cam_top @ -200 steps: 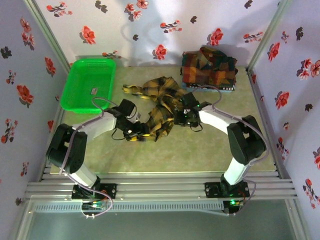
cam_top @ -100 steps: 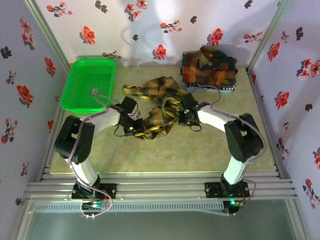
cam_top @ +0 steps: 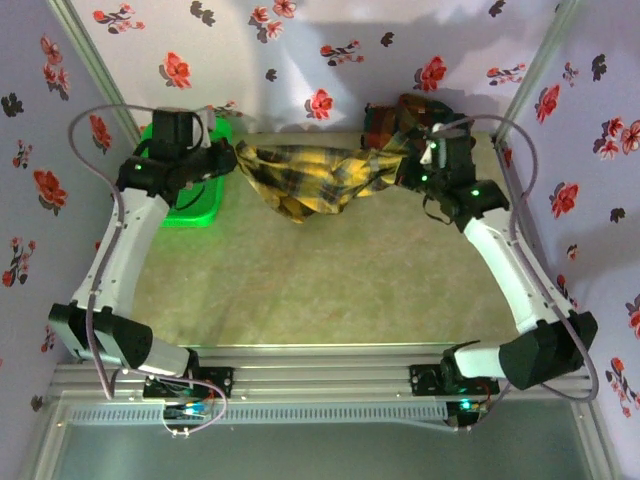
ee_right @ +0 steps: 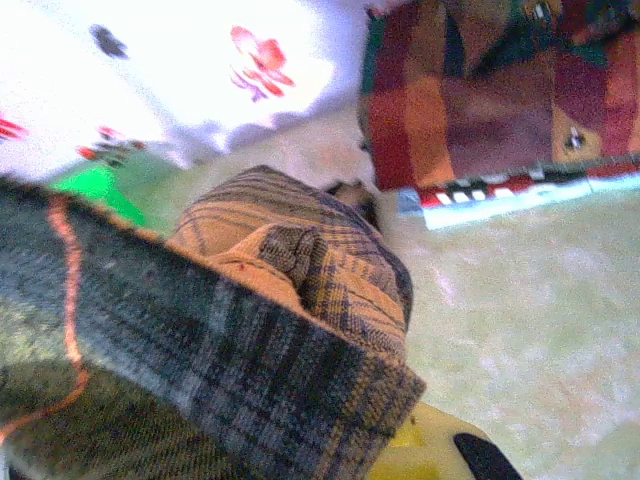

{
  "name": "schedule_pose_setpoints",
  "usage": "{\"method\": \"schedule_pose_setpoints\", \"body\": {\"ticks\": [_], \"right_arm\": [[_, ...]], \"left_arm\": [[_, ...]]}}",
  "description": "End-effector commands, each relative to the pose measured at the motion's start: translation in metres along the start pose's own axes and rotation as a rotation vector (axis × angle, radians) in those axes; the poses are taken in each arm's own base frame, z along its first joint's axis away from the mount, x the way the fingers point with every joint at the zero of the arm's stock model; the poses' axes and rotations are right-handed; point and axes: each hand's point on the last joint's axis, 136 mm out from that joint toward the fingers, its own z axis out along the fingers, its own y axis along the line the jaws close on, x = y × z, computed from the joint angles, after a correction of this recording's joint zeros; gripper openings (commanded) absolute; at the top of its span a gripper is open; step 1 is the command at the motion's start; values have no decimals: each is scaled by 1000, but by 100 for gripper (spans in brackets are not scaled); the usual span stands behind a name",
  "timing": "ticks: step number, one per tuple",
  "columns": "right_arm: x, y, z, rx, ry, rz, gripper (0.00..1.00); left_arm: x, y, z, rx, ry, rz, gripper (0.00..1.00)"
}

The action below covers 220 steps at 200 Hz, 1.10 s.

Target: Fold and stack the long sleeve shirts

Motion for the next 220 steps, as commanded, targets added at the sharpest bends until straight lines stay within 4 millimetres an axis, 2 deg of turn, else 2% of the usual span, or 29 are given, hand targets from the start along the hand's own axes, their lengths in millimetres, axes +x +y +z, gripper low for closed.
{"method": "schedule_pose_setpoints", "body": {"ticks": [1, 31, 58, 86, 101, 110, 133, 146, 152, 167, 182, 200, 220], "right_arm": [[-36, 10, -18, -57, -65, -12, 0], [-82, 26, -39, -110, -193, -53, 0], [-128, 37, -55, -178, -311, -19, 0], [-167, 69, -59, -317, -373, -13, 0], [-190, 86, -60, -387, -423, -7, 0], [-202, 93, -55, -417, -431, 3, 0], [-232, 119, -41, -549, -431, 48, 0], [-249, 139, -45, -668, -445, 72, 0], [-255, 143, -40, -702, -445, 87, 0], [-266, 156, -50, -765, -461, 89, 1], [-268, 156, -54, -744, -459, 79, 2], [-257, 150, -59, -676, -423, 56, 2], [-239, 147, -84, -620, -393, 5, 1]], "left_arm": [[-35, 5, -15, -40, -96, 79, 0], [-91, -2, -46, -48, -260, 142, 0], [-145, -5, -87, -57, -446, 171, 0], [-197, -31, -143, -19, -647, 235, 0], [-217, -51, -176, 20, -753, 280, 1], [-226, -63, -197, 45, -813, 305, 1], [-231, -95, -243, 142, -922, 395, 2], [-227, -112, -266, 194, -964, 456, 2], [-224, -117, -275, 207, -979, 477, 2], [-214, -126, -293, 230, -1000, 515, 2], [-206, -121, -296, 201, -988, 520, 3], [-194, -109, -285, 157, -943, 518, 3], [-181, -98, -282, 115, -925, 516, 3]]}}
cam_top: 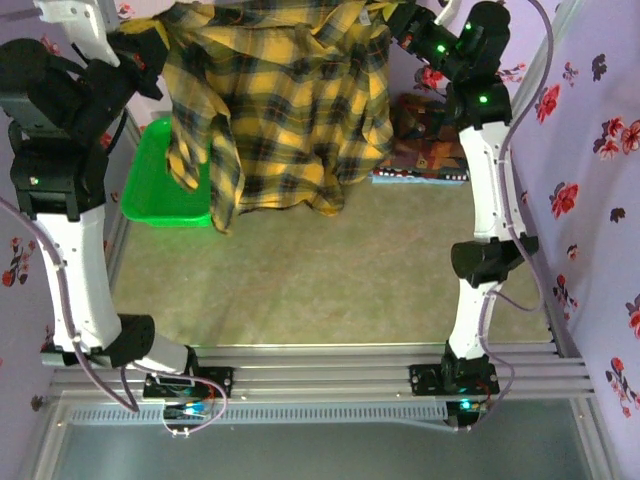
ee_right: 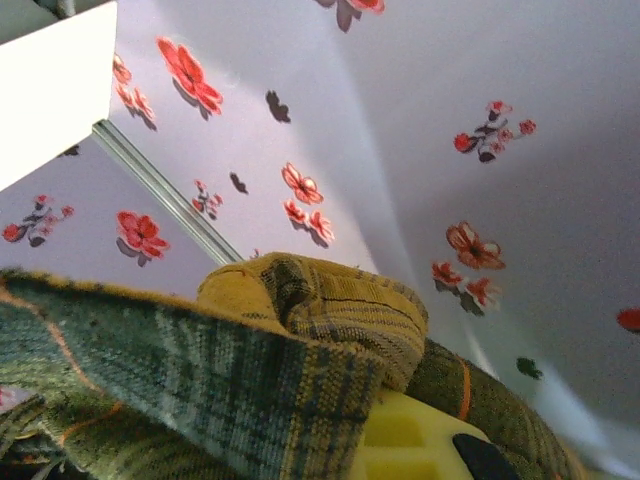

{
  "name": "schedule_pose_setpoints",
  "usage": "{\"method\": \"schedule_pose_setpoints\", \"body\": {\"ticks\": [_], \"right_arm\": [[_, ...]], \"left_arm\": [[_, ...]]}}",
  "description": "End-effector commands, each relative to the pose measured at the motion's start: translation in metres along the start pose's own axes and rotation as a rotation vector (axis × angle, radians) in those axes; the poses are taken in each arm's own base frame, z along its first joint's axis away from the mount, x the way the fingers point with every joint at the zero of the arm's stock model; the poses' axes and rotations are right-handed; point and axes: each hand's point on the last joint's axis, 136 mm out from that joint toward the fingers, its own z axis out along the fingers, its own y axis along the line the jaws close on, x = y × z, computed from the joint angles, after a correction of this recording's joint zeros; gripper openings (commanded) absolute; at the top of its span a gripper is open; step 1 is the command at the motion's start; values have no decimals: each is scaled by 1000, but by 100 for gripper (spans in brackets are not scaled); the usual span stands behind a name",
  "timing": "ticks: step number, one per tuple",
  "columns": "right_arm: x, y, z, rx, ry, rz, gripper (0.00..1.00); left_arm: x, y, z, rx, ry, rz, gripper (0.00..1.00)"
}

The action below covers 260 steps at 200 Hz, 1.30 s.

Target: Fold and stack the long sleeve shirts

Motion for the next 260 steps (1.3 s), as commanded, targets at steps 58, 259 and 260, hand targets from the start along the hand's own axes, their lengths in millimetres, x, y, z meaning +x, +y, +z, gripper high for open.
{"method": "schedule_pose_setpoints", "body": {"ticks": [58, 259, 260], "right_arm": [[13, 74, -107, 79, 56, 36, 0], [119, -189, -185, 687, 191, 466, 19], [120, -191, -187, 695, 190, 466, 20]], "left_arm": [[-58, 25, -58, -265, -171, 208, 3], [253, 37, 284, -11, 105, -54, 82], [253, 37, 284, -12, 106, -63, 85]]}}
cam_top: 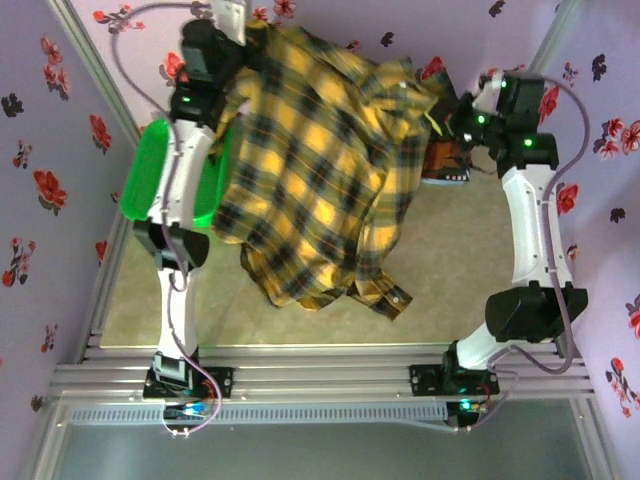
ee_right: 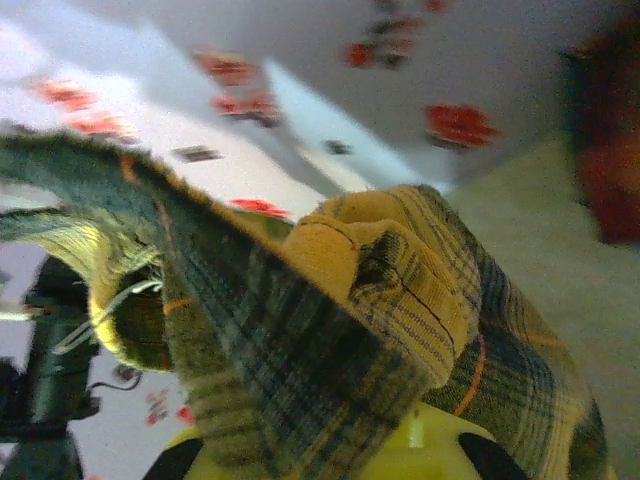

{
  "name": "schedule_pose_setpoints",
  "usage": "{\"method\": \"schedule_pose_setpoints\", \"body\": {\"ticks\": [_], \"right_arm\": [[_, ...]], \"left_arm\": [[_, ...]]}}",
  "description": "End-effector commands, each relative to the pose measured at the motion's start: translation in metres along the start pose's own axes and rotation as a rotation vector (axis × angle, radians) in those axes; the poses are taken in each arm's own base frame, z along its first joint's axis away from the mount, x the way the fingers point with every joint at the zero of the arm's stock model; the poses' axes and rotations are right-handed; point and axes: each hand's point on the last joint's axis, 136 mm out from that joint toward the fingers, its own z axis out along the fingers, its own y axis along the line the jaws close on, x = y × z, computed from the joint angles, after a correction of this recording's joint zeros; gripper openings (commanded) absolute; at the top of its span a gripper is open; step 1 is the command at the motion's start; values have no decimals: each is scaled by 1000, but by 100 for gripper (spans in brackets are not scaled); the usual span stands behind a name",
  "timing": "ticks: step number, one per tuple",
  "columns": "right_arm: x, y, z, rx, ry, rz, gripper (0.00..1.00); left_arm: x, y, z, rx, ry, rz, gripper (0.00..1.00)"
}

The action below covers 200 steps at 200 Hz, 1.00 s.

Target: Fold and stack the long sleeve shirts

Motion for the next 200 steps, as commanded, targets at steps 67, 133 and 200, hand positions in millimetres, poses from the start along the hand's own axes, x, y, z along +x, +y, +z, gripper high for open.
{"method": "schedule_pose_setpoints", "body": {"ticks": [67, 133, 200], "right_arm": [[5, -155, -42, 496, -106, -26, 79], [183, -209, -52, 776, 369, -196, 80], [295, -272, -41, 859, 536, -180, 75]], "left_arm": [[24, -92, -136, 10, 432, -331, 100], [290, -155, -364, -160, 1246, -857, 92], [412, -163, -411, -345, 1535, -865, 87]]}}
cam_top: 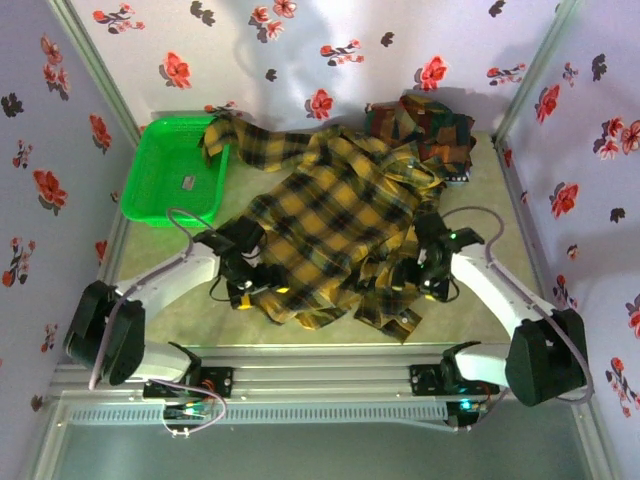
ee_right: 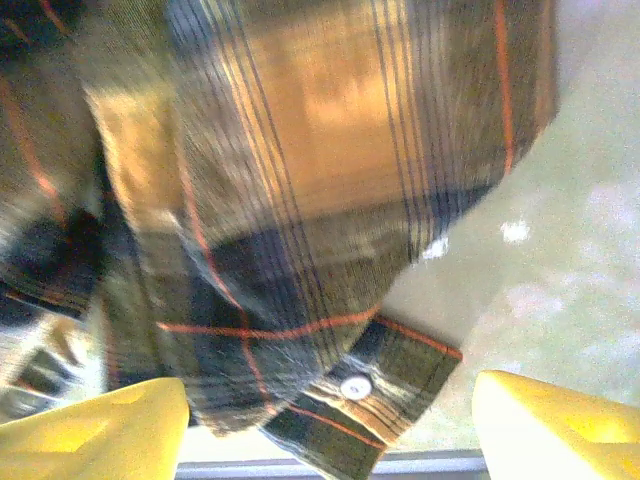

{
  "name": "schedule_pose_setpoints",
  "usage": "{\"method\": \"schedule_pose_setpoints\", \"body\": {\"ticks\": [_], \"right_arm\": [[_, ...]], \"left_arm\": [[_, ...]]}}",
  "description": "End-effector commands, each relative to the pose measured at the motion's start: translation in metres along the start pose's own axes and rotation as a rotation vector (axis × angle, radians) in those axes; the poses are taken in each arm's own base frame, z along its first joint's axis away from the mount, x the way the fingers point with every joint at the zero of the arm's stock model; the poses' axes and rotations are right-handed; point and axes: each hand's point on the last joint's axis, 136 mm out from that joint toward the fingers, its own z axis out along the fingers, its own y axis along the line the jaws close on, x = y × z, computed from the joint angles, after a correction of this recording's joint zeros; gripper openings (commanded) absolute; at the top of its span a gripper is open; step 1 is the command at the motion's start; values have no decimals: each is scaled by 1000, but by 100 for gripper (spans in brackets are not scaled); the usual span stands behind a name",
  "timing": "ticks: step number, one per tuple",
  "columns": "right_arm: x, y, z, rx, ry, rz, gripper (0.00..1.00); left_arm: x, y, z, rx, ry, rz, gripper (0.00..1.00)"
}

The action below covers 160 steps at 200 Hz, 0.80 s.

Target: Fold and stack the long sleeve shirts

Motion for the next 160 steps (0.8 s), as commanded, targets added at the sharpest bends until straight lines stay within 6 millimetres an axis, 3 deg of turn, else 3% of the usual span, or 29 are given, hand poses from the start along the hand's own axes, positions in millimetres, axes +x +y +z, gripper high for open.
{"method": "schedule_pose_setpoints", "body": {"ticks": [1, 29, 43, 72, 93, 102, 114, 125, 160], "right_arm": [[0, 3, 13, 26, -42, 27, 75], [7, -4, 37, 64, -41, 59, 67], [4, -7, 46, 72, -59, 92, 56], [0, -2, 57, 65, -67, 105, 28], [4, 14, 60, 35, -50, 69, 13], [10, 22, 64, 12, -25, 64, 8], [18, 37, 66, -36, 8, 53, 0], [28, 61, 59, -117, 52, 38, 0], [76, 162, -3, -405, 250, -74, 0]], "left_arm": [[-4, 2, 19, 2, 6, -56, 87], [-29, 8, 45, -69, -35, -55, 85], [-45, 12, 56, -100, -45, -54, 79], [-70, 46, 67, -162, -48, -88, 32], [-83, 83, 49, -216, -71, -103, 11], [-88, 98, 39, -237, -82, -106, 7], [-94, 116, 24, -265, -92, -112, 5], [-98, 124, 11, -260, -102, -121, 5], [-110, 149, -19, -314, -123, -122, 7]]}}
